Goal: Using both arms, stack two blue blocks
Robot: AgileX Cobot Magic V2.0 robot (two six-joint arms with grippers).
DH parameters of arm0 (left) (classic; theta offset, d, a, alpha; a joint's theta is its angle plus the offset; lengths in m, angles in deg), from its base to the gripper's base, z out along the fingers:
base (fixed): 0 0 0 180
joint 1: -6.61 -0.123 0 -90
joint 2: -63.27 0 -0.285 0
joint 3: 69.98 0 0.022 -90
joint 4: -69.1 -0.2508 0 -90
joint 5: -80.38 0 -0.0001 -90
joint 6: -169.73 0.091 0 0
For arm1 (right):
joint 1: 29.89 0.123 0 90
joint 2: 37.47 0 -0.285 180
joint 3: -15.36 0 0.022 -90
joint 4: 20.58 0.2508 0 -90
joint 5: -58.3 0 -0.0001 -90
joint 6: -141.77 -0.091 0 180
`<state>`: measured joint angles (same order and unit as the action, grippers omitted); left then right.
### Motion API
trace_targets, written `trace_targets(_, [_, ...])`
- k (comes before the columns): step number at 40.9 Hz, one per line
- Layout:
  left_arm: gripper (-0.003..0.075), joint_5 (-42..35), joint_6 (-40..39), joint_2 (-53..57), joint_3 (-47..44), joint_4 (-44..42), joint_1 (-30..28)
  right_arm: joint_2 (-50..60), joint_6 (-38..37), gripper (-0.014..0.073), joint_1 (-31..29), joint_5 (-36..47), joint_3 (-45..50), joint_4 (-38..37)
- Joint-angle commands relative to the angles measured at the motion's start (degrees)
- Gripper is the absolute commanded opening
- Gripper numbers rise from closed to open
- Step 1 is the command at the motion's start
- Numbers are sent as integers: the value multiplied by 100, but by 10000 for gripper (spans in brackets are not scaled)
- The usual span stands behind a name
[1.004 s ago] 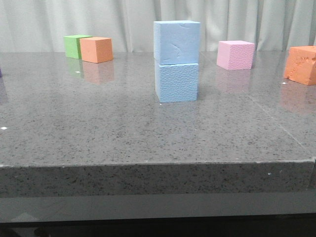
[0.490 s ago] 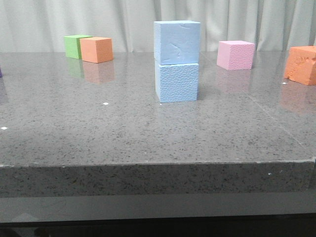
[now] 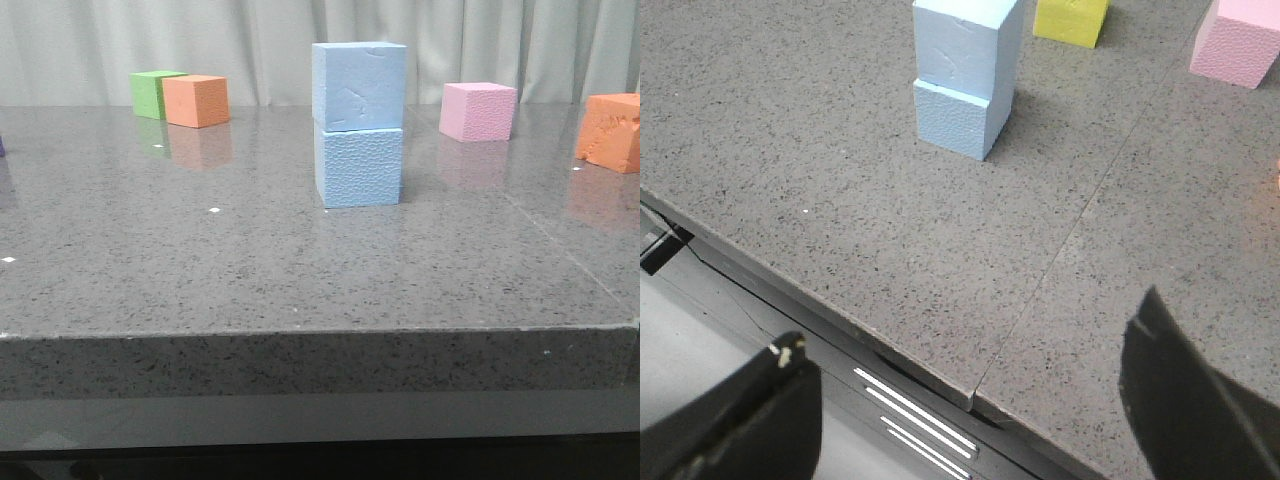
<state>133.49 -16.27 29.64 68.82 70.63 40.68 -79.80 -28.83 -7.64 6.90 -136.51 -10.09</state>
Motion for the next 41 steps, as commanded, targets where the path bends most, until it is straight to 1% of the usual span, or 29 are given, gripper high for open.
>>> trace_targets(1, [585,-715,-74,104,7,-4,17,-22,70,613,-47,453,-138,81])
trace_targets(4, [585,-834,-74,104,-5,-4,17,-22,70,613,-47,558,-138,129])
trace_targets(17, [584,-1503,-63,104,-5,-4,17,-22,70,613,-47,570,-138,180])
trace_targets(25, [573,-1548,-5,104,-5,-13,17,-22,70,613,-47,564,-138,175])
trace_targets(30, [472,-1548,51,104,-5,-55,17,-22,70,611,-47,558,-138,175])
trace_targets(32, [408,-1548,51,104,-5,-92,17,-22,70,611,-47,559,-133,175])
trace_targets(33, [393,-1548,51,104,-5,-95,17,-22,70,610,-47,559,-132,175])
trace_targets(35, [335,-1548,51,104,-5,-154,17,-22,70,592,-47,559,-132,175])
trace_targets(38, [276,-1548,51,104,-5,-252,17,-22,70,507,-47,555,-132,175])
trace_targets(41, [224,-1548,51,104,-5,-388,17,-22,70,381,-47,555,-127,175])
